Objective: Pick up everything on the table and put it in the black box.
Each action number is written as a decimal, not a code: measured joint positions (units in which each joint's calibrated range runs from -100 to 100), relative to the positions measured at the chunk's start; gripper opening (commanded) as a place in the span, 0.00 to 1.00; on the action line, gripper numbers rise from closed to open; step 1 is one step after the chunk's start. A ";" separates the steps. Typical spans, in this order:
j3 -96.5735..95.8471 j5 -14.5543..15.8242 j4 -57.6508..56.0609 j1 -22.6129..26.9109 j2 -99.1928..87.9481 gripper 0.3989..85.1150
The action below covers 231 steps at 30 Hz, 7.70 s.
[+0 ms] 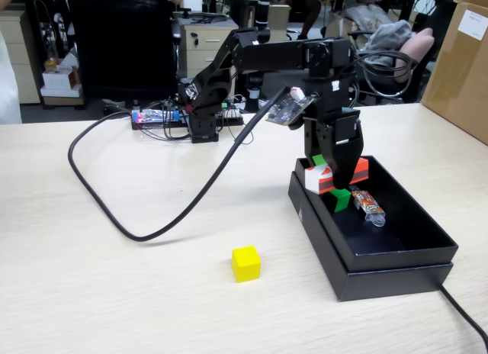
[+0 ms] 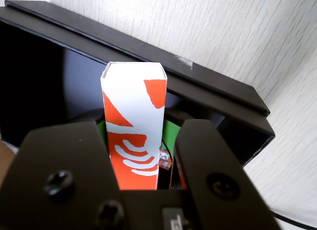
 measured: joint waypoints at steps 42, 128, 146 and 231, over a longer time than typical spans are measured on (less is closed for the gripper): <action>-3.11 -0.24 0.16 -4.44 -17.73 0.52; -9.95 2.30 -6.09 4.84 -20.52 0.01; -14.79 1.71 -3.04 2.98 -12.41 0.42; -145.84 -6.45 83.55 -10.94 -110.58 0.57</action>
